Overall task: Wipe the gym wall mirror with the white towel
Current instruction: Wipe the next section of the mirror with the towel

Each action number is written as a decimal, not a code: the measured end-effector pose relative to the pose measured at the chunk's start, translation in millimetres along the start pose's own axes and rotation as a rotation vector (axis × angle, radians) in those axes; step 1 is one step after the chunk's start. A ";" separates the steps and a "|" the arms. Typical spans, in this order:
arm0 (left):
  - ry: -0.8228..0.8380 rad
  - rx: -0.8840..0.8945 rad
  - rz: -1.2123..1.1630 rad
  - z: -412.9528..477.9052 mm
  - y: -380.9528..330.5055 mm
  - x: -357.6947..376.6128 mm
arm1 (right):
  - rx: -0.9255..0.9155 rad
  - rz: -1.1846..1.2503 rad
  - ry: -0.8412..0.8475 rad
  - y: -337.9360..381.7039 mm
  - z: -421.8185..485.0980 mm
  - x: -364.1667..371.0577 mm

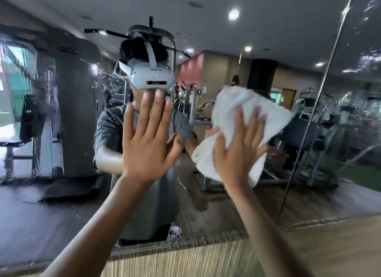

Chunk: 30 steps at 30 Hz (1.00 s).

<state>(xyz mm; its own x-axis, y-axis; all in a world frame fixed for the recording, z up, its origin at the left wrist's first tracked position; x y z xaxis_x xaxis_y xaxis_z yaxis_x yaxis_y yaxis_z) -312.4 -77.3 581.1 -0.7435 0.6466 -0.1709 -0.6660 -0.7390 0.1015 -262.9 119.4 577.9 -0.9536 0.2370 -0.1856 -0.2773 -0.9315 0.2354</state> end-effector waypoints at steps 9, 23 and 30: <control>0.005 0.026 0.048 -46.5 2.4 5.5 | -0.150 -0.047 0.070 -63.2 -57.3 13.6; -0.003 0.022 0.014 -49.7 4.1 3.8 | -0.463 -0.085 0.060 -40.3 -111.0 19.2; -0.029 0.034 0.017 -50.2 4.5 5.0 | 0.035 0.014 -0.045 -8.8 -52.1 11.1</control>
<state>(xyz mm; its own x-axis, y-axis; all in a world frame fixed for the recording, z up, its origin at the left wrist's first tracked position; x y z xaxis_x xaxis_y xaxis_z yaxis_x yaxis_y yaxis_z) -316.1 -86.9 531.6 -0.7560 0.6394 -0.1402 -0.6544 -0.7436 0.1372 -264.9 115.9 524.1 -0.9615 0.2373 -0.1388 -0.2673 -0.9248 0.2706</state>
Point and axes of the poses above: each hand's wrist, its own z-axis towards the middle knuckle, its own x-axis out of the palm, y = z × x, the point moved 7 cm from there along z, towards the middle knuckle, and after that the axes turned 13 degrees about -z, right-handed, at the moved point
